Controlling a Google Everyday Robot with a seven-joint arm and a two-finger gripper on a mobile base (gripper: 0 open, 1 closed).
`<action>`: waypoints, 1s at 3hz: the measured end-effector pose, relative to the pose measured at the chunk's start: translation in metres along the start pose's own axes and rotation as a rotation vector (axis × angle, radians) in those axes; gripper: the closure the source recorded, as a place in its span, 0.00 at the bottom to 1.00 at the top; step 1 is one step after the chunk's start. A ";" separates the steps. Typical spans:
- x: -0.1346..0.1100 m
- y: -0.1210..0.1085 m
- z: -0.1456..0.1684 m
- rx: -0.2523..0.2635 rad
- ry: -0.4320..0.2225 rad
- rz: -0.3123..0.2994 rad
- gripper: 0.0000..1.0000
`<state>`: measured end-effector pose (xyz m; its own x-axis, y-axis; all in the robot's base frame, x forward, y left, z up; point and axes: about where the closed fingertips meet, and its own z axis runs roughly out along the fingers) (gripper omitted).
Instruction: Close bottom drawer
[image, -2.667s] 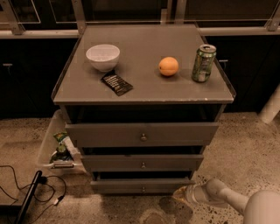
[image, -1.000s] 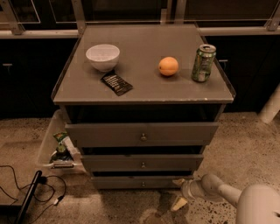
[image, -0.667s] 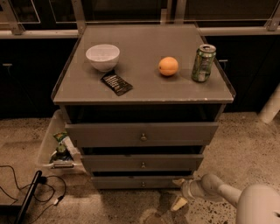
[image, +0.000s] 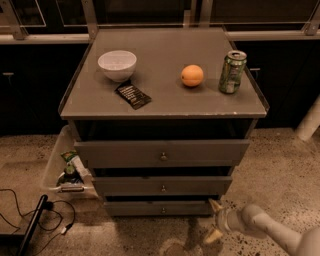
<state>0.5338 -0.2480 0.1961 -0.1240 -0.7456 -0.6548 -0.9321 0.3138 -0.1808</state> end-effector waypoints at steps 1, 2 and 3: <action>0.023 0.045 -0.042 0.075 0.037 0.008 0.00; 0.037 0.099 -0.079 0.103 0.046 0.014 0.00; 0.041 0.108 -0.081 0.102 0.043 0.032 0.00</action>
Offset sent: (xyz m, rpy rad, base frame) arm -0.2018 -0.0689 0.0283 -0.0701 -0.0766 -0.1236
